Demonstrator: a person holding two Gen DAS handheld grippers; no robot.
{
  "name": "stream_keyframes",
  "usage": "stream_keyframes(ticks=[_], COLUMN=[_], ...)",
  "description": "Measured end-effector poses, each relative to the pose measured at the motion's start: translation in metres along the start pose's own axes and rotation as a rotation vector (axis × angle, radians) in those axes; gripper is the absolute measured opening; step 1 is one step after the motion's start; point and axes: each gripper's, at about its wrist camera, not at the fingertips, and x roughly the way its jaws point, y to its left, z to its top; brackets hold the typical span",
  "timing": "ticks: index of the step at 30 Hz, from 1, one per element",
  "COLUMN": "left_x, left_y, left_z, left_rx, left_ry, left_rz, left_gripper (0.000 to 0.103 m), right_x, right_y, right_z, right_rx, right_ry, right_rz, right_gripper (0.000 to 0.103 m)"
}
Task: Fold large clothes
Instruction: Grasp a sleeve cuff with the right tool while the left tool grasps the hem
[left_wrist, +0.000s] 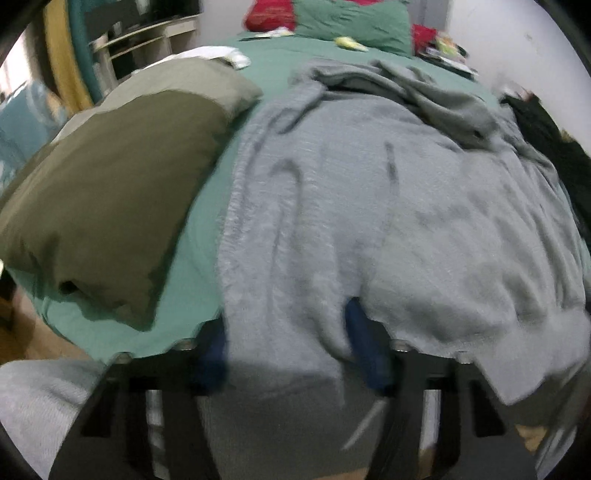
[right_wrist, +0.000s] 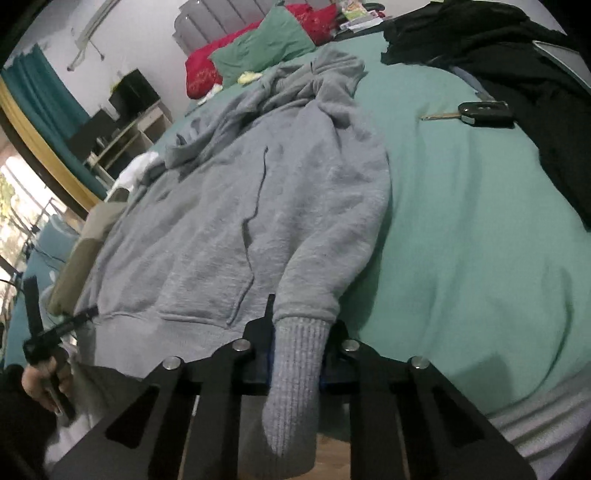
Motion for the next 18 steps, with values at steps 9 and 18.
stream_keyframes(ticks=[9,18], left_x=[-0.062,-0.145], left_y=[-0.024,0.000], left_z=[-0.012,-0.010], left_rx=[0.065,-0.047], left_ry=[-0.076,-0.145], left_rz=[-0.209,-0.354], left_gripper=[0.018,0.017], right_x=[-0.052,-0.130], right_y=[0.004,0.021], right_z=[0.001,0.000], right_rx=[0.034,0.004], right_ry=[-0.149,-0.310], right_rz=[0.151,0.176], right_gripper=[0.010,0.010])
